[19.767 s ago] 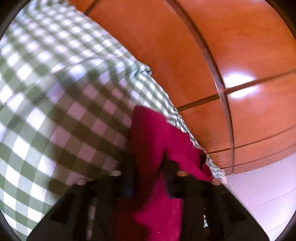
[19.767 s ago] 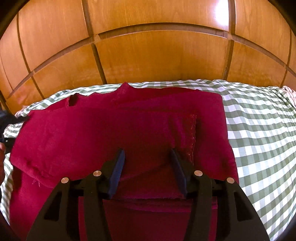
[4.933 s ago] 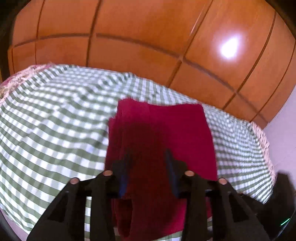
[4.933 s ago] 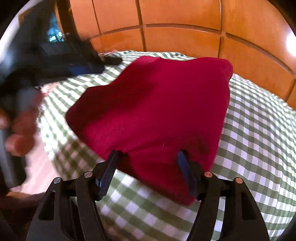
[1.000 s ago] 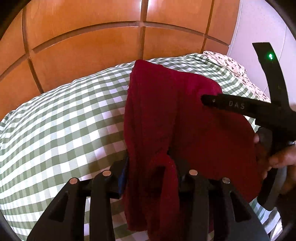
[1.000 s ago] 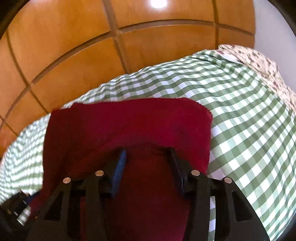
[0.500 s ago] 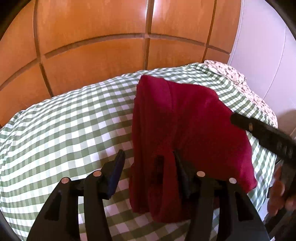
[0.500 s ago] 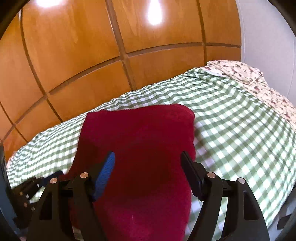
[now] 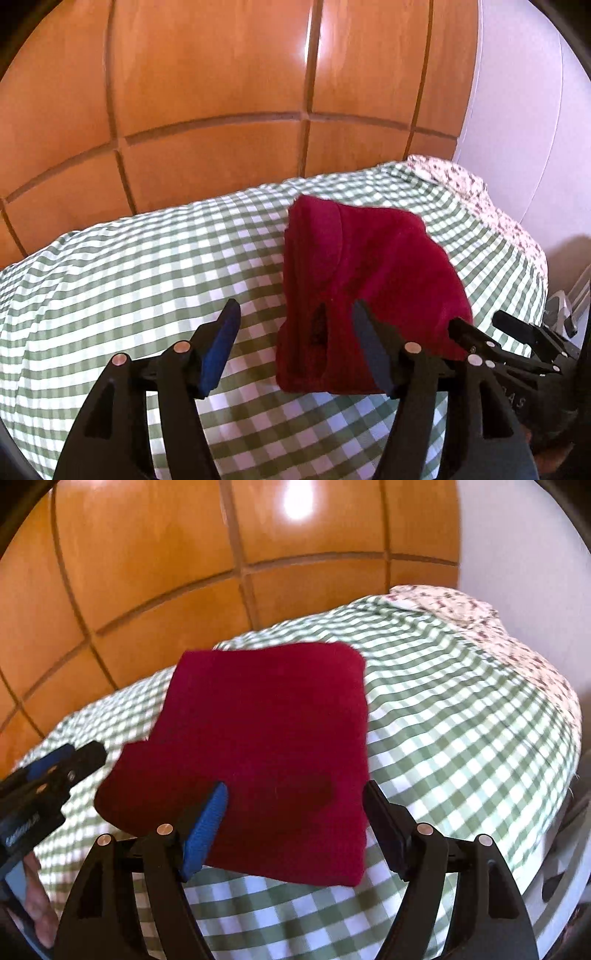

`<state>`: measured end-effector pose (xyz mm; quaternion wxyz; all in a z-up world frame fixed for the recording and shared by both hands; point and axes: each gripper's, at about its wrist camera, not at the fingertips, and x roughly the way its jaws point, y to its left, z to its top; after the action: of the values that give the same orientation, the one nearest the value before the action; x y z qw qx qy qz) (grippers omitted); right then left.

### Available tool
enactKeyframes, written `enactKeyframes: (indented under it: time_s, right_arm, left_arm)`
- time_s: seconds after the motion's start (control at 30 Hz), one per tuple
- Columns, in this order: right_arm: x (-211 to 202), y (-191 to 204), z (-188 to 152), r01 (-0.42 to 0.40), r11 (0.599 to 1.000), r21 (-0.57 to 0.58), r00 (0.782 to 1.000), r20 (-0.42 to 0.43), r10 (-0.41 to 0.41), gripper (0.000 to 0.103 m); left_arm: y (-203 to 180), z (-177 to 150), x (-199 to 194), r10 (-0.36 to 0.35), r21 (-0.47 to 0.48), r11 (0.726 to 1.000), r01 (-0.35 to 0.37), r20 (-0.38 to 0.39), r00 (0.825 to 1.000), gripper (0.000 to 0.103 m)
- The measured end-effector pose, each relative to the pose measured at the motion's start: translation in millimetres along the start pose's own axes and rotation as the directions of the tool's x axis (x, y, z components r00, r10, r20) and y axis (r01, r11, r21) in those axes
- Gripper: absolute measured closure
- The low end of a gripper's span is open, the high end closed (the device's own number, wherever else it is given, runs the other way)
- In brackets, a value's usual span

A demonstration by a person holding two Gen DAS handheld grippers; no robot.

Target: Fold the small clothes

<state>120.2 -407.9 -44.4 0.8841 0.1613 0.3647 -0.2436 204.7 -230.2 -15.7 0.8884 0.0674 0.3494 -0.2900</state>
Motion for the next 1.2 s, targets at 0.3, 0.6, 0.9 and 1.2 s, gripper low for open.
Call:
enactKeyframes:
  time_s: [0.3,0.6,0.9,1.2]
  right_arm:
    - [-40.6,14.0,-5.1,0.141,0.988,0.068,0.984,0.097,-0.147,0.009]
    - [-60.0,43.1,-19.4,0.203,0.979,-0.002,0.966,0.166,-0.200,0.004]
    - [-63.6,38.9,-25.1,0.201,0.979,0.041,0.962,0.178,-0.205,0.004]
    - [-54.0,36.8,-28.0,0.193,0.981,0.029,0.969,0.154,-0.195,0.004]
  left_arm:
    - [10.3,-14.4,-41.8,0.062,-0.050,0.997,-0.058,0.067,0.996,0.016]
    - [17.0,-24.9,-64.0,0.130,-0.078,0.990,-0.121,0.108,0.986,0.003]
    - [10.6,-28.9,-65.0,0.165,-0.044,0.986,-0.162,0.088,0.982,0.003]
    - [9.6,-30.9,-57.9,0.172,-0.057,0.984,-0.169,0.056,0.983,0.002]
